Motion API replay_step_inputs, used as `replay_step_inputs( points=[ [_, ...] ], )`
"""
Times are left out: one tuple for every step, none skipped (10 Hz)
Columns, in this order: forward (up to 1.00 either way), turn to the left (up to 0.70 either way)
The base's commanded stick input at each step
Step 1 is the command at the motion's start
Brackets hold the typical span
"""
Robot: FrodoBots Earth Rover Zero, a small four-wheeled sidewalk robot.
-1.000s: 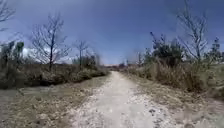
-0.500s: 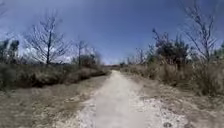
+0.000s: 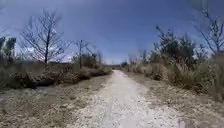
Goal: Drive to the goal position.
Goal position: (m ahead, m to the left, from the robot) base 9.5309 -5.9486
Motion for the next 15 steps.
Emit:
replay_step_inputs(
  points=[
    [0.70,0.00],
    [0.70,0.00],
    [0.70,0.00],
    [0.70,0.00],
    [0.70,0.00],
    [0.70,0.00],
    [0.70,0.00],
    [0.70,0.00],
    [0.70,0.00],
    [0.70,0.00],
    [0.70,0.00],
    [0.70,0.00],
    [0.70,0.00],
    [0.70,0.00],
    [0.70,0.00]
  ],
)
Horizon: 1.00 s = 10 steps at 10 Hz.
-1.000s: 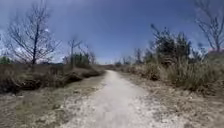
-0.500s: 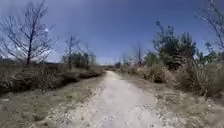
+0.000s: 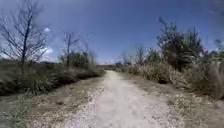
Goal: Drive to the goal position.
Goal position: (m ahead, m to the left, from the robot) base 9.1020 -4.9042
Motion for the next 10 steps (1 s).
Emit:
replay_step_inputs(
  points=[
    [0.70,0.00],
    [0.70,0.00],
    [0.70,0.00],
    [0.70,0.00],
    [0.70,0.00],
    [0.70,0.00],
    [0.70,0.00],
    [0.70,0.00],
    [0.70,0.00],
    [0.70,0.00]
  ],
)
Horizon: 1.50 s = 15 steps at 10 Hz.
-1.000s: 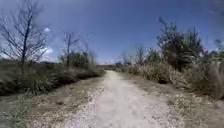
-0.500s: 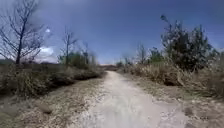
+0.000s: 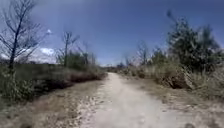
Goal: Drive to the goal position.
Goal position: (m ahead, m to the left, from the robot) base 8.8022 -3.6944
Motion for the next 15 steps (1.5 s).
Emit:
replay_step_inputs(
  points=[
    [0.70,0.00],
    [0.70,0.00],
    [0.70,0.00],
    [0.70,0.00],
    [0.70,0.00],
    [0.70,0.00],
    [0.70,0.00],
    [0.70,0.00],
    [0.70,0.00],
    [0.70,0.00],
    [0.70,0.00],
    [0.70,0.00],
    [0.70,0.00],
    [0.70,0.00],
    [0.70,0.00]
  ],
)
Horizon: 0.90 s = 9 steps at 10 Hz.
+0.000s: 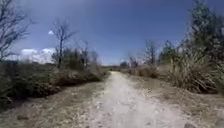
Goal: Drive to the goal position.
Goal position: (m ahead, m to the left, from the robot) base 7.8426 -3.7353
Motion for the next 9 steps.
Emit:
replay_step_inputs(
  points=[
    [0.70,-0.19],
    [0.70,-0.28],
    [0.70,0.00],
    [0.70,0.00],
    [0.70,0.00],
    [0.70,0.00],
    [0.70,0.00],
    [0.70,0.00],
    [0.70,0.00]
  ],
)
